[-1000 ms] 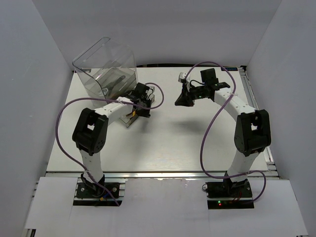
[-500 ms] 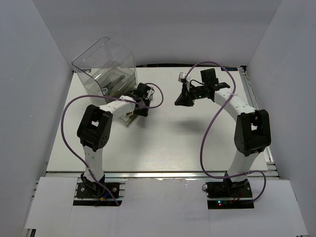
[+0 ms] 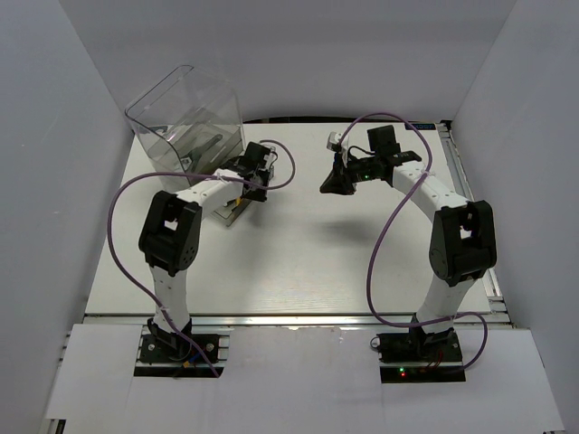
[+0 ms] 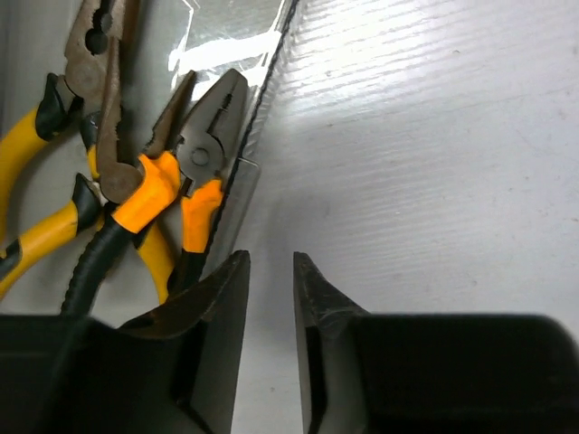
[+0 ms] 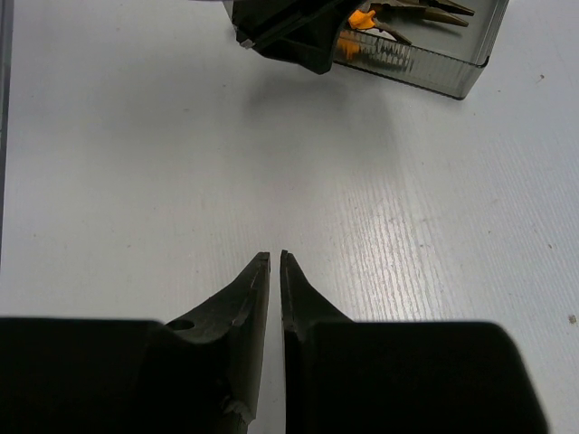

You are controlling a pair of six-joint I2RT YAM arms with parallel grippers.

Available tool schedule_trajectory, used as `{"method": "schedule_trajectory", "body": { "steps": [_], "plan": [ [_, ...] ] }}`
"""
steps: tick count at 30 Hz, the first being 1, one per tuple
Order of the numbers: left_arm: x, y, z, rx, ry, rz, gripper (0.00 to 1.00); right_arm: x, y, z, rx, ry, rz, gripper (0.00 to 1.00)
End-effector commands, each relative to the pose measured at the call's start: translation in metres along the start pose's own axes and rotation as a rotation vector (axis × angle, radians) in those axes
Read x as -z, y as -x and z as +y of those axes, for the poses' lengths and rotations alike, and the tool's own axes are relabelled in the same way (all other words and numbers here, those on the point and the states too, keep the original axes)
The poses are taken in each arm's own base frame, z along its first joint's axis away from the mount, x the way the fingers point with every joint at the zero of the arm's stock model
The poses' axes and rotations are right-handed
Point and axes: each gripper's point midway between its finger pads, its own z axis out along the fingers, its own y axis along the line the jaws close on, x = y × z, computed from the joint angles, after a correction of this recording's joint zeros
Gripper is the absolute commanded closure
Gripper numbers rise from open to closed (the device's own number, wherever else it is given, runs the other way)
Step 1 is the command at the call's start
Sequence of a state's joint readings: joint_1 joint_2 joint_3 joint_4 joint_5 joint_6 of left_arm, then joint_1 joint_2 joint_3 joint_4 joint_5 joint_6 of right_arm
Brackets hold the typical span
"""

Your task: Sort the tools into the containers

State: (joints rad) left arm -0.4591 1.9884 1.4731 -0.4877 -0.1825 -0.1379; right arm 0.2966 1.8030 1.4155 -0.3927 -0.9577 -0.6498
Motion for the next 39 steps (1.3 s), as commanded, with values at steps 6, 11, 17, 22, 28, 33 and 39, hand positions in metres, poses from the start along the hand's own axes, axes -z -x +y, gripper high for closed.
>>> {"method": "schedule_trajectory", "body": {
  "steps": [6, 11, 17, 22, 28, 33, 39],
  "plan": [
    [0.046, 0.048, 0.009, 0.008, -0.044, -0.153, 0.77, 0.011, 0.022, 0.006, 0.048, -0.006, -0.039, 0.84],
    [0.057, 0.058, 0.01, -0.051, -0.057, -0.188, 0.79, 0.009, 0.019, 0.006, 0.043, -0.002, -0.037, 0.84],
    [0.049, 0.047, 0.005, -0.081, -0.084, -0.155, 0.7, 0.01, 0.021, 0.005, 0.047, -0.005, -0.038, 0.84],
    [0.042, 0.039, 0.004, -0.093, -0.091, -0.128, 0.66, 0.008, 0.016, 0.008, 0.029, 0.008, -0.036, 0.84],
    [0.036, 0.031, -0.024, -0.152, -0.251, -0.101, 0.78, 0.006, 0.016, 0.006, 0.016, 0.007, -0.041, 0.84],
    [0.016, 0.001, -0.03, -0.137, -0.277, -0.008, 0.92, 0.006, 0.015, 0.005, 0.012, 0.005, -0.041, 0.84],
    [-0.005, -0.012, 0.005, -0.136, -0.06, 0.033, 0.97, 0.006, 0.013, 0.006, 0.008, 0.002, -0.037, 0.84]
  ]
}}
